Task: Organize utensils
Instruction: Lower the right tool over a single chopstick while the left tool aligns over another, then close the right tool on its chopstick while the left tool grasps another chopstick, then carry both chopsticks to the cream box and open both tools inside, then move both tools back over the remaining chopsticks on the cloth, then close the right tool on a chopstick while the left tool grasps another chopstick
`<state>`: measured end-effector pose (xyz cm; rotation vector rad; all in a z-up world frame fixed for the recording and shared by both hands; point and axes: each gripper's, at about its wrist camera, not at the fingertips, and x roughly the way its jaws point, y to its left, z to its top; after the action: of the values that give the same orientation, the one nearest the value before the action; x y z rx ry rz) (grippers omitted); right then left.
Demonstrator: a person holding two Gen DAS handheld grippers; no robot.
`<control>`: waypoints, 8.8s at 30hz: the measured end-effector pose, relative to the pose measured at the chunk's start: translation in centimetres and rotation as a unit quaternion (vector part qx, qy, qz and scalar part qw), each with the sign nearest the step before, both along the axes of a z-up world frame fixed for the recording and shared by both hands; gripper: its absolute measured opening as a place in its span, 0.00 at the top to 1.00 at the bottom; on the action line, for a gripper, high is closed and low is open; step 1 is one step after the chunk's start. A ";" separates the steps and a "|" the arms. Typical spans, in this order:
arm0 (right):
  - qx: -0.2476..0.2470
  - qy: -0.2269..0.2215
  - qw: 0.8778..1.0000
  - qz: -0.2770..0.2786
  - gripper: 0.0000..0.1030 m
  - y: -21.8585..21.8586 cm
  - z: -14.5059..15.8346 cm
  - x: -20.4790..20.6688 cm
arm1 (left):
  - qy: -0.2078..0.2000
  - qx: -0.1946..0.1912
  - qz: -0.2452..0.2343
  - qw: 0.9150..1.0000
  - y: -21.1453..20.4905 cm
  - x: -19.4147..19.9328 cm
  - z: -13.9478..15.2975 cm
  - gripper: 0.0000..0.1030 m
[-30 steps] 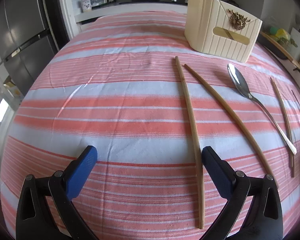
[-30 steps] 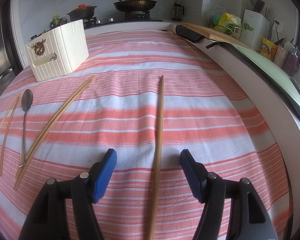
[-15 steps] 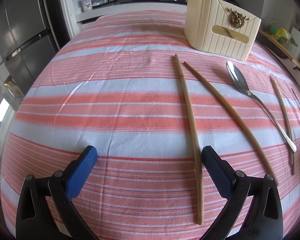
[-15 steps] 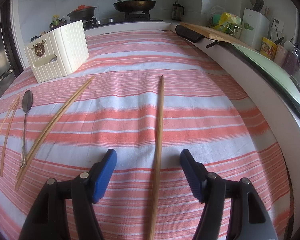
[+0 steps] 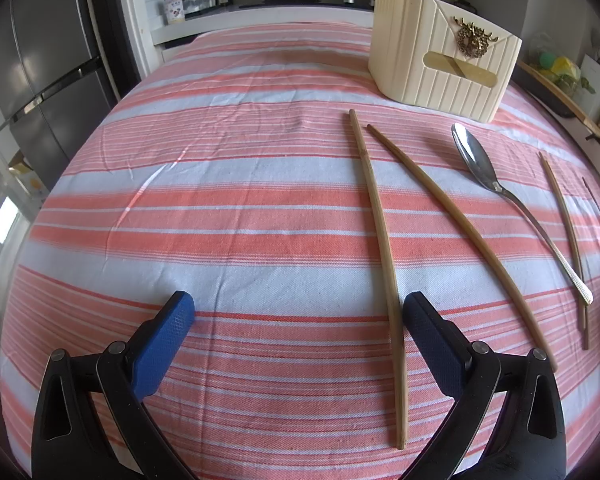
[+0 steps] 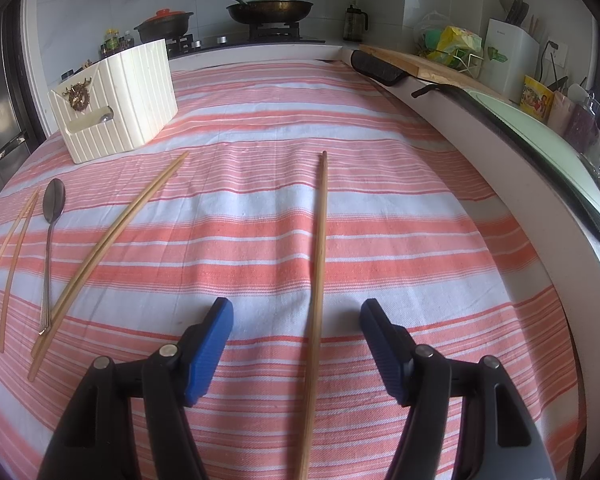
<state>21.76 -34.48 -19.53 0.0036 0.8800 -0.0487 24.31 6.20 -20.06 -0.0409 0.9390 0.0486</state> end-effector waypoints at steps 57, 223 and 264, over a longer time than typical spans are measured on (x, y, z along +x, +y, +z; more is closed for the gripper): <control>0.066 -0.043 0.988 0.135 0.94 1.4 19.1 4.5 | -0.121 -0.113 -0.151 0.975 3.3 4.8 19.1 0.96; -0.129 0.132 0.980 0.070 0.78 11.0 0.6 4.2 | 0.010 0.004 -0.082 0.997 -7.3 0.9 -0.3 0.00; 0.003 0.038 0.998 0.055 0.35 1.3 0.6 -1.2 | 0.043 -0.004 -0.119 0.992 -2.3 -0.6 -0.2 0.00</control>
<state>20.56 -33.14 -18.97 -0.0416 0.9558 0.0575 23.70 3.94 -20.23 0.0656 1.0252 -0.1750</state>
